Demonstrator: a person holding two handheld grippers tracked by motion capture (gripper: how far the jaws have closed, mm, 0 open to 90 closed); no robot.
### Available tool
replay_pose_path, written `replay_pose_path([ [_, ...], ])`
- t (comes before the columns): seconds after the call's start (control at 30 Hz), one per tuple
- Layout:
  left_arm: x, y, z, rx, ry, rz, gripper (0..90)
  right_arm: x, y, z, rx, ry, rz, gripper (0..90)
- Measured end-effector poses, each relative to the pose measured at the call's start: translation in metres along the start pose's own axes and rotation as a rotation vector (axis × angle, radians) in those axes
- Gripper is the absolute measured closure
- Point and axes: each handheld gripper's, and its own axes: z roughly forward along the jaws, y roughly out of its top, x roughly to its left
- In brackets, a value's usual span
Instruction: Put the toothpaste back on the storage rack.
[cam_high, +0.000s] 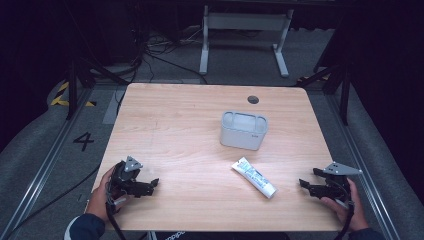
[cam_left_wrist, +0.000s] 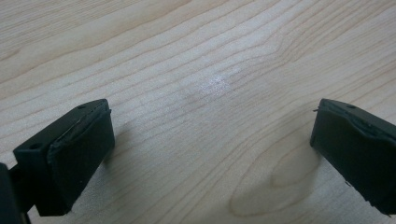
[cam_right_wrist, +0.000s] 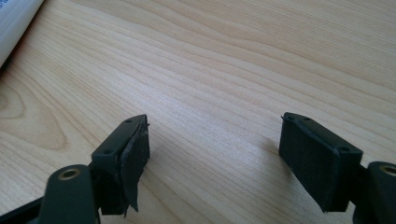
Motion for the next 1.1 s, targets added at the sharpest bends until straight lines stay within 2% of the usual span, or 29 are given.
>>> replay_pose_path([
  [0.1, 0.0, 0.001, 0.001, 0.001, -0.006, 0.004, 0.1, 0.0, 0.0, 0.0, 0.0, 0.0, -0.001, 24.8],
  [0.17, -0.001, 0.005, 0.003, 0.005, -0.013, 0.035, 0.1, 0.0, 0.0, 0.0, 0.0, -0.003, -0.003, 24.6],
  [0.27, -0.003, 0.004, 0.004, -0.004, -0.017, 0.027, 0.5, 0.0, 0.0, 0.0, 0.001, -0.004, -0.003, 24.6],
  [0.37, -0.001, 0.003, 0.001, 0.012, -0.029, 0.048, 0.5, 0.001, 0.0, 0.001, 0.005, -0.007, -0.007, 24.1],
  [0.47, -0.002, -0.001, -0.001, 0.004, -0.023, 0.038, 0.5, -0.001, 0.0, 0.0, 0.003, 0.014, -0.022, 24.5],
  [0.53, -0.002, -0.002, -0.002, -0.005, -0.02, 0.036, 0.5, -0.001, 0.0, 0.0, 0.005, 0.012, -0.022, 24.5],
  [0.6, 0.0, -0.005, -0.005, 0.001, -0.03, 0.054, 0.5, -0.002, 0.001, 0.0, 0.013, 0.013, -0.028, 24.1],
  [0.67, -0.001, -0.006, -0.005, 0.0, -0.036, 0.049, 0.5, -0.002, 0.002, 0.0, 0.019, 0.014, -0.033, 23.7],
  [0.7, -0.001, -0.007, -0.007, 0.003, -0.046, 0.063, 0.4, -0.003, 0.003, -0.001, 0.036, 0.014, -0.034, 22.9],
  [0.8, -0.001, -0.008, -0.007, -0.001, -0.037, 0.064, 0.5, -0.005, 0.003, -0.003, 0.051, 0.012, -0.036, 21.8],
  [0.93, -0.001, -0.008, -0.007, -0.001, -0.036, 0.064, 0.5, -0.006, 0.003, -0.003, 0.055, 0.033, -0.045, 21.8],
  [1.1, 0.001, -0.009, -0.009, 0.006, -0.065, 0.085, 0.5, -0.002, 0.009, -0.005, 0.053, 0.049, -0.071, 23.9],
])
